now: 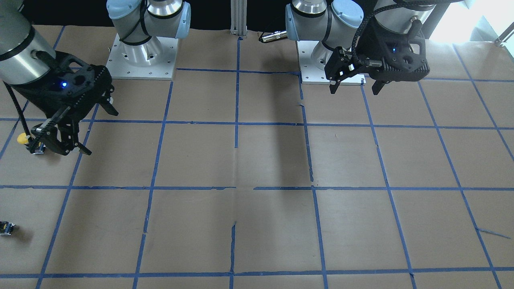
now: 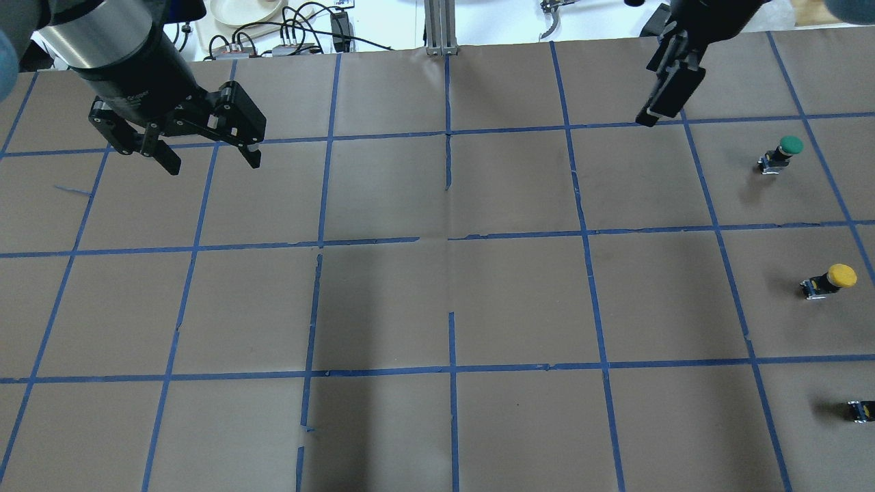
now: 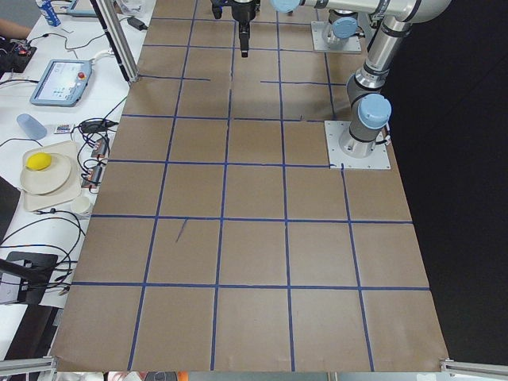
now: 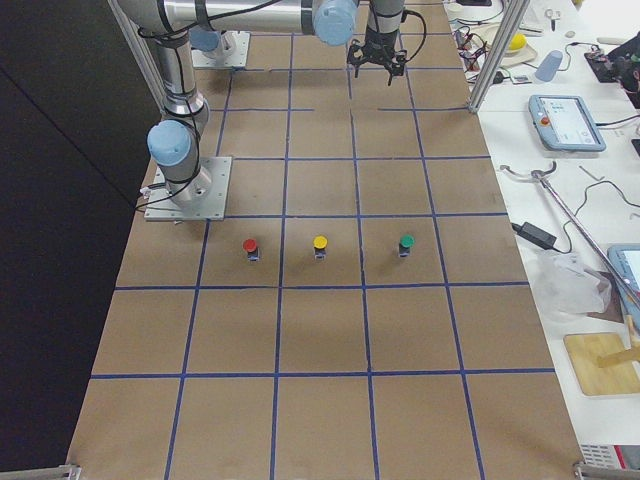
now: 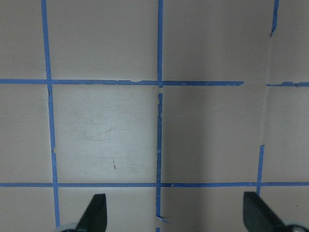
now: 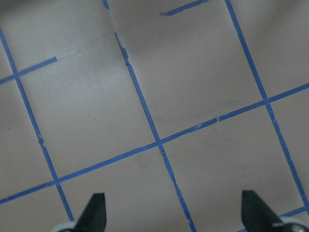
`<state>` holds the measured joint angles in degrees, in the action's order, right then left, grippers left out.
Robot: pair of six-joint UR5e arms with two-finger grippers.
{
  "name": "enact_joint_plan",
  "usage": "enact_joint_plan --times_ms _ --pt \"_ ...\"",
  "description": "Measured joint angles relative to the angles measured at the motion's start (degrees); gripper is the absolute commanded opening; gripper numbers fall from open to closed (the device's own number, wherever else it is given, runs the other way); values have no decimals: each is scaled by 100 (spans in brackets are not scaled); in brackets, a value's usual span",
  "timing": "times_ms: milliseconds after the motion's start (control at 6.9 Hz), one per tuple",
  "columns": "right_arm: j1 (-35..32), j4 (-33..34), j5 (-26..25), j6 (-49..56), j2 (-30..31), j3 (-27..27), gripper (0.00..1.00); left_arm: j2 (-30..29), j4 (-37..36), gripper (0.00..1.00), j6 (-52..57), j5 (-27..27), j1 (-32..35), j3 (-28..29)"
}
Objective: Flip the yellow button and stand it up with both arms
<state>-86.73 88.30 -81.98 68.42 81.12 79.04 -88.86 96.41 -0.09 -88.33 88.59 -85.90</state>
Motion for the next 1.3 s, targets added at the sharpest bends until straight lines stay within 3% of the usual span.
enact_joint_plan --times_ms 290,725,1014,1304 --pt "-442 -13 -92 -1966 63 -5 100 0 0 100 0 0 -2 2" --pt "-586 -273 -441 -4888 330 -4 100 0 0 100 0 0 -17 6" --pt "-590 -508 -815 -5984 459 13 100 0 0 100 0 5 -24 9" --pt "-591 -632 -973 -6405 535 70 100 1 0 100 0 3 -25 8"
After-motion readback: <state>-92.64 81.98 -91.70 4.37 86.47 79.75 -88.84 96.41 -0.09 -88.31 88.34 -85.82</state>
